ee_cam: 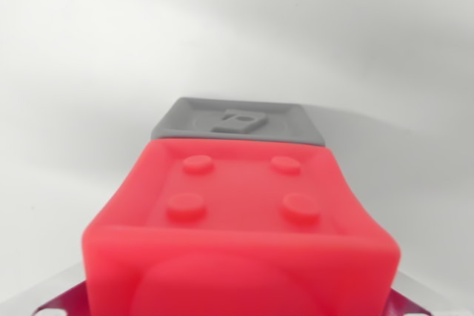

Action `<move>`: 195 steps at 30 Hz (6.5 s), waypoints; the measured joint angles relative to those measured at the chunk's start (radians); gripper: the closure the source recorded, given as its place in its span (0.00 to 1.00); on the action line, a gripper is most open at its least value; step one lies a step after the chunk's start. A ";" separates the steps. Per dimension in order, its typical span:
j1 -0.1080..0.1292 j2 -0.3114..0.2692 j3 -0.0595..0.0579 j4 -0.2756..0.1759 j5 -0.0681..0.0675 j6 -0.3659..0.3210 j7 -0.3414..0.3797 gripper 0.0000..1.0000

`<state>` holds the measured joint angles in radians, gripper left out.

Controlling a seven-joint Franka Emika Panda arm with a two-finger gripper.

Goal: Destack cube

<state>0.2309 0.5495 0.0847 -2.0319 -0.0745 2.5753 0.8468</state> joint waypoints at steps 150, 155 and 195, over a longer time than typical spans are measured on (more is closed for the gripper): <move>-0.279 -0.381 -0.031 -0.377 0.052 -0.004 -0.309 1.00; -0.292 -0.389 -0.036 -0.387 0.055 -0.002 -0.325 1.00; -0.383 -0.437 -0.079 -0.454 0.067 0.017 -0.459 1.00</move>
<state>-0.1521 0.1122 0.0053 -2.4862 -0.0070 2.5921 0.3875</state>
